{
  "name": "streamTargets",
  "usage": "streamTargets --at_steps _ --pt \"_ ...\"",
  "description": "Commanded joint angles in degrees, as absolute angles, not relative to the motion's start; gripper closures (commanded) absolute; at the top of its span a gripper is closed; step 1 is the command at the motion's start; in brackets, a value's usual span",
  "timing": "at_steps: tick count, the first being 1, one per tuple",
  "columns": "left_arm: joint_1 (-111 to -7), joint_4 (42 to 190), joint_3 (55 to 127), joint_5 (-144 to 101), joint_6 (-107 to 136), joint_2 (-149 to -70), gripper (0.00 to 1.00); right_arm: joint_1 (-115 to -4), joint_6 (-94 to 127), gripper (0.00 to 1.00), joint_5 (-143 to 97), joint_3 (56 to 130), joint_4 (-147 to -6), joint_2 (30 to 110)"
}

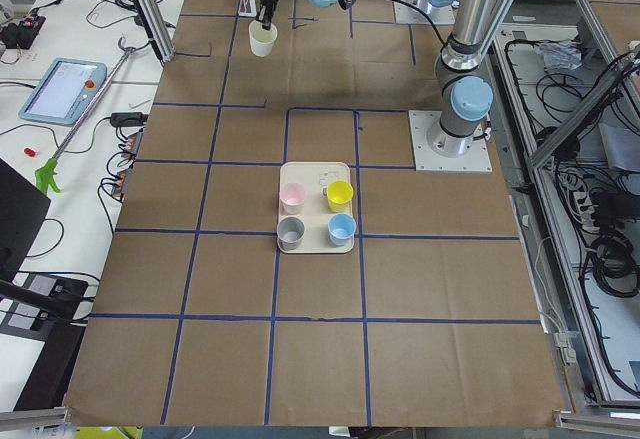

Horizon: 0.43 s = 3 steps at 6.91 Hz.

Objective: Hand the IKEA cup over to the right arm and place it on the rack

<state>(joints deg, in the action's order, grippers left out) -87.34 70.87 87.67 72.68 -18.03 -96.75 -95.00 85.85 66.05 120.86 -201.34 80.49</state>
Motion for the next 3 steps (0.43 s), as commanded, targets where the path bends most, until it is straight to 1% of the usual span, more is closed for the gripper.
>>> streamTargets --at_steps 1,3 --pt "-87.19 53.79 93.83 58.34 -21.34 -95.8 1.0 -95.01 93.29 0.0 66.44 120.24 -200.57 80.25" --pt "-87.1 32.46 103.57 48.39 -21.1 -95.71 0.98 -95.01 94.75 0.0 66.53 120.23 -199.69 79.89"
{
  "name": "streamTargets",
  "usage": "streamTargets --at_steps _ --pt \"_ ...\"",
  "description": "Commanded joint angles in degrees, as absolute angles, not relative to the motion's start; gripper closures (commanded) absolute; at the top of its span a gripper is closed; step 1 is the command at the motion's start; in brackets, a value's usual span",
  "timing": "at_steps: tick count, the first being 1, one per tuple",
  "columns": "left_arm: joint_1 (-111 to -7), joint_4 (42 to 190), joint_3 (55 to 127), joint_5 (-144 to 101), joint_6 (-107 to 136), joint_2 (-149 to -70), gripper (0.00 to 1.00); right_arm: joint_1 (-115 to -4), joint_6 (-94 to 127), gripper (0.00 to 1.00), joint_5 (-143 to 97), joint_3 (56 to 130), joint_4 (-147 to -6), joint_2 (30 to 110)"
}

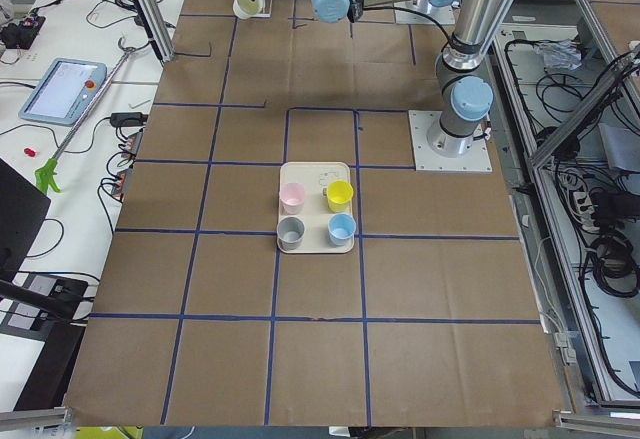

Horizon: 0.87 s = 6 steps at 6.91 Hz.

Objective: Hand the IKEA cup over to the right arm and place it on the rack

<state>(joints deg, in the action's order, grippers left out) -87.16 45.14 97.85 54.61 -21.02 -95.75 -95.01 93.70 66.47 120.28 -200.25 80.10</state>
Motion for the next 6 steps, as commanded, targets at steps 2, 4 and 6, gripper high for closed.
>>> streamTargets --at_steps 2,4,6 --pt "-85.88 10.65 114.73 40.64 -19.95 -96.76 0.96 -95.01 94.66 0.0 66.01 119.19 -193.36 80.16" --pt "-82.72 -1.36 123.45 31.86 -19.6 -97.29 0.94 -95.79 94.75 0.0 66.09 117.87 -192.75 79.89" --pt "-83.14 -9.8 126.29 29.98 -19.78 -100.44 0.94 -98.34 94.75 0.0 66.18 117.69 -192.83 78.76"
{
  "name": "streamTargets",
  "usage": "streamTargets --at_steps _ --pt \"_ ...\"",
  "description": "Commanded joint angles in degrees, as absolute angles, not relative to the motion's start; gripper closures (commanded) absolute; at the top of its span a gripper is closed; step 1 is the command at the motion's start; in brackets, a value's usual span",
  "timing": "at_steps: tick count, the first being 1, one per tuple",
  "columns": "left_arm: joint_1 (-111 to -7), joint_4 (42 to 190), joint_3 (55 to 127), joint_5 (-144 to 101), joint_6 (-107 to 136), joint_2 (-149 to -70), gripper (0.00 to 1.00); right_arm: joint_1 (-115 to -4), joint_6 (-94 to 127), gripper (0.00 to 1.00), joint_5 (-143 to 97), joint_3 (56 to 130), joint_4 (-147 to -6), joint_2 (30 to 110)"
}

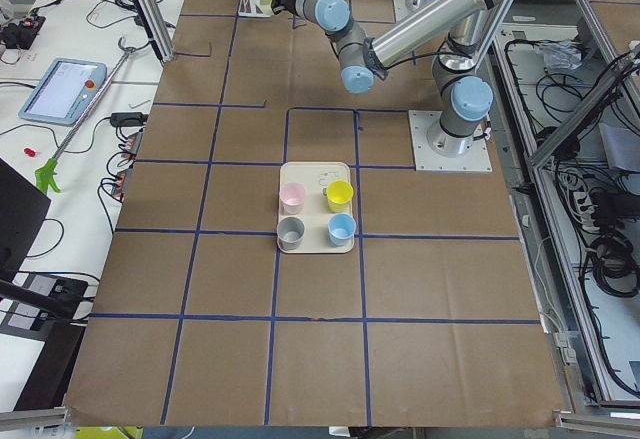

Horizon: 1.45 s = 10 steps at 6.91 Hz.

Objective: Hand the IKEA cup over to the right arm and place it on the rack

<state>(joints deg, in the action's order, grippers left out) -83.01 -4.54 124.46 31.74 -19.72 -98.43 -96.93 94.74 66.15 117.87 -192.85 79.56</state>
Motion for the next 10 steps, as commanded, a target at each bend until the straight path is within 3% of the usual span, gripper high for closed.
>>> streamTargets --at_steps 1,3,10 --pt "-83.49 -14.89 126.3 27.27 -18.73 -103.16 0.93 -99.39 94.83 0.0 66.36 117.69 -192.75 78.49" --pt "-83.5 -21.86 126.3 24.96 -13.46 -105.11 0.92 -100.89 95.36 0.0 66.8 117.69 -191.16 78.57" --pt "-83.5 -21.97 126.3 24.96 -13.36 -105.12 0.91 -104.76 98.17 0.01 67.94 114.88 -185.36 78.4"
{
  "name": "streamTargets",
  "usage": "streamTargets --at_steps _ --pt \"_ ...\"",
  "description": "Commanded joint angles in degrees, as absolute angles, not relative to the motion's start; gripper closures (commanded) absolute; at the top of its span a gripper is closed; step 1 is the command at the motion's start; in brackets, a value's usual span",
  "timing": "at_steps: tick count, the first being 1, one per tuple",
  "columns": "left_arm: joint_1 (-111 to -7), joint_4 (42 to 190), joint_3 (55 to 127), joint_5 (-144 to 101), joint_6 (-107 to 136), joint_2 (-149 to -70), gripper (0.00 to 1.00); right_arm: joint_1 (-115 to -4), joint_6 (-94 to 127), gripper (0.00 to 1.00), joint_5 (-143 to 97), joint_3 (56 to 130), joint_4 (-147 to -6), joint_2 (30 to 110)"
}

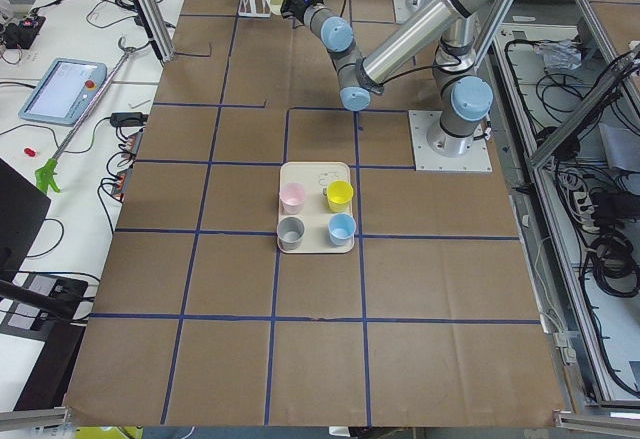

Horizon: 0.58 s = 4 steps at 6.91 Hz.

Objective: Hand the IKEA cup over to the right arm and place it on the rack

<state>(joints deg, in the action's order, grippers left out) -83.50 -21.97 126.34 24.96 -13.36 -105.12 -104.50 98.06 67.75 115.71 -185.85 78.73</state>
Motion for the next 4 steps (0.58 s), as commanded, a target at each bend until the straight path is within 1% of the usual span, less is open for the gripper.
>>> streamTargets --at_steps 1,3,4 --pt "-83.41 -21.97 126.3 25.05 -13.36 -105.12 0.91 -104.77 98.17 0.01 67.94 114.87 -185.36 78.31" --pt "-83.5 -21.97 126.3 25.05 -13.36 -105.12 0.91 -104.85 98.0 0.01 67.94 114.0 -185.45 76.56" --pt "-83.5 -21.97 126.3 25.05 -13.36 -105.12 0.91 -105.38 98.0 0.01 68.03 112.34 -185.36 75.25"
